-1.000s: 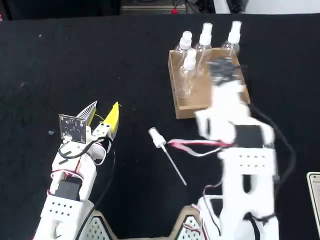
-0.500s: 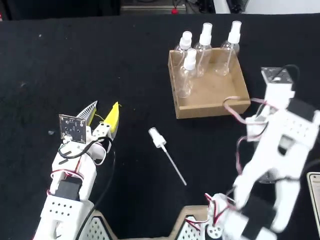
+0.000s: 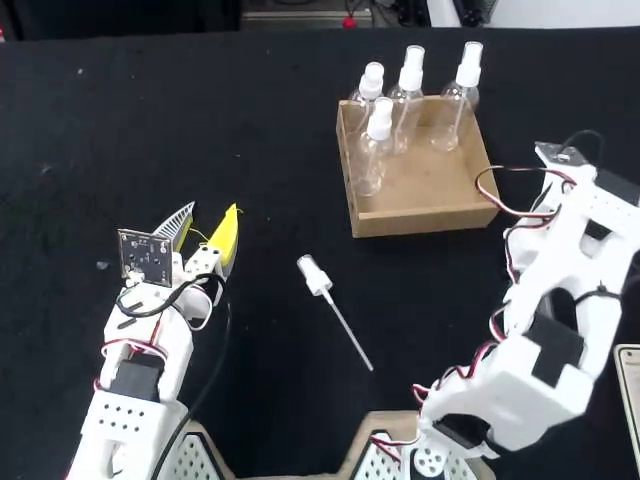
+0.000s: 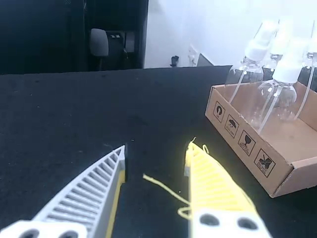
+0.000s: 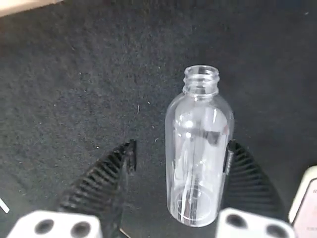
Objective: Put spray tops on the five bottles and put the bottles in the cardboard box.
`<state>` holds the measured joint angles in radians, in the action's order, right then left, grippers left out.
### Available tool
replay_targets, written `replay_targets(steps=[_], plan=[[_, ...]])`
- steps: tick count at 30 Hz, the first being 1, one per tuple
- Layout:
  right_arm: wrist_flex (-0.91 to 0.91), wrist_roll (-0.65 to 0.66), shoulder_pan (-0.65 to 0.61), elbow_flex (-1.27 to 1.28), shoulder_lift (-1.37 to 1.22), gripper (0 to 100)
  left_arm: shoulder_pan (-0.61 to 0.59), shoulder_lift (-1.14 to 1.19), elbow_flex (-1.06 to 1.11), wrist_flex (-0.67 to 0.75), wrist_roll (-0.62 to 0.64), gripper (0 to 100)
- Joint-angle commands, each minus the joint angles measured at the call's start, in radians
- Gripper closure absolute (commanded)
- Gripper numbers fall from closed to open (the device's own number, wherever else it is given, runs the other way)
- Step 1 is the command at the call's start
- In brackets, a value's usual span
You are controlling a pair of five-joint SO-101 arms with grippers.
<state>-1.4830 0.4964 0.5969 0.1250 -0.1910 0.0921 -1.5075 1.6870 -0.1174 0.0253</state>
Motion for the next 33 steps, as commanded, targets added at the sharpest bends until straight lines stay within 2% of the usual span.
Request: replay_targets(steps=[1, 10, 18, 22, 29, 33], plan=[[0.021, 0.012, 0.025, -0.056, -0.007, 74.0, -0.004, -0.014, 0.019, 0.023, 0.003, 81], [0.120, 0.121, 0.098, -0.056, -0.088, 74.3, -0.004, -0.015, 0.019, 0.023, 0.003, 81], [0.126, 0.252, 0.100, -0.054, -0.139, 74.3, -0.004, -0.015, 0.019, 0.023, 0.003, 81], [0.126, 0.272, 0.100, -0.056, -0.159, 75.0, -0.004, -0.015, 0.019, 0.023, 0.003, 81], [0.118, 0.265, 0.100, -0.062, -0.131, 96.2, -0.004, -0.015, 0.019, 0.023, 0.003, 81], [0.051, 0.209, 0.101, -0.105, -0.061, 98.2, -0.004, -0.015, 0.019, 0.023, 0.003, 81]])
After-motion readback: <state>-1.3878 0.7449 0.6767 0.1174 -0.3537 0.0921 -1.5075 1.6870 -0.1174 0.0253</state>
